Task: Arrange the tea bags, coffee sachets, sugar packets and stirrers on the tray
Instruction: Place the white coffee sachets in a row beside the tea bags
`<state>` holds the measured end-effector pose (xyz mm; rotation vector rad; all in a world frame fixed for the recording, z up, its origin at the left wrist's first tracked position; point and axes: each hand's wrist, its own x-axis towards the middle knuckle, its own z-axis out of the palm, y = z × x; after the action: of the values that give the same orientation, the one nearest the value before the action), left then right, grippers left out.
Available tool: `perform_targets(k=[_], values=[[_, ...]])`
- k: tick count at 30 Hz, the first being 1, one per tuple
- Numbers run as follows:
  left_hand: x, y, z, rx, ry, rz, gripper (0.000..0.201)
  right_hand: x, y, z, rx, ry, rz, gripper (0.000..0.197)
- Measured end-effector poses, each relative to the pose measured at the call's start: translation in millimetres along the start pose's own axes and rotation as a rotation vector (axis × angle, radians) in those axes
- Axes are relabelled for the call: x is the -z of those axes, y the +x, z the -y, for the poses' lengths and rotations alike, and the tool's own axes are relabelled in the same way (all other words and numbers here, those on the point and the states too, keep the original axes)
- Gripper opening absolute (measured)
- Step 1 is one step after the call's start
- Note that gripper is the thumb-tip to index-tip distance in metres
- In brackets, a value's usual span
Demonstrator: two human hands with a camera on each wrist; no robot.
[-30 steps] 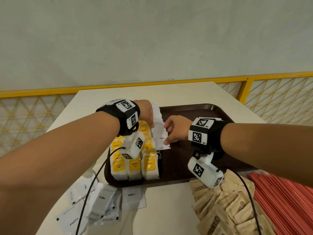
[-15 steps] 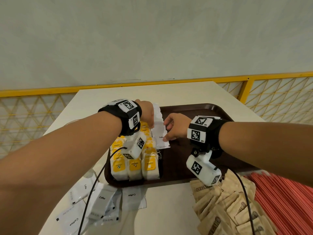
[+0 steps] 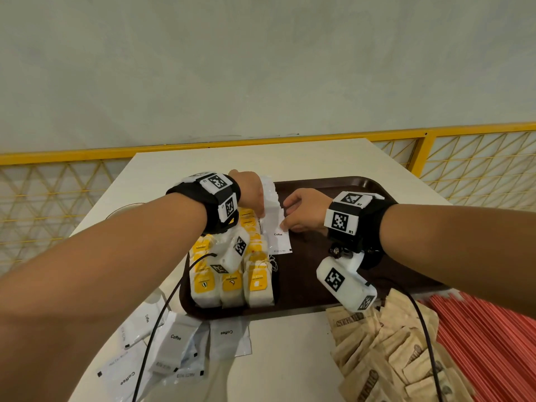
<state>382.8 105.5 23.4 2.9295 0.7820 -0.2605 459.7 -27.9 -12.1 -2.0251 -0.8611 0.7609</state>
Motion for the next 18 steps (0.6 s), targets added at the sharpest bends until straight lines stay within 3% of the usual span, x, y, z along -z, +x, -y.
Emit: perform_targets(k=[6, 11, 15, 18], values=[[4.4, 1.4, 10.1, -0.008, -0.193, -0.051, 0.025, 0.9, -16.1, -3.6, 0.040, -0.240, 0.074, 0.056], [0.4, 1.5, 10.6, -0.004, -0.159, -0.012, 0.020, -3.7, -17.7, 0.1, 0.096, -0.425, 0.032, 0.066], [-3.0, 2.3, 9.1, 0.003, -0.148, -0.001, 0.020, -3.7, -15.5, 3.7, 0.094, -0.421, 0.025, 0.064], [0.5, 1.0, 10.7, 0.008, -0.205, -0.042, 0.019, -2.0, -11.9, 3.9, 0.038, -0.244, 0.019, 0.061]])
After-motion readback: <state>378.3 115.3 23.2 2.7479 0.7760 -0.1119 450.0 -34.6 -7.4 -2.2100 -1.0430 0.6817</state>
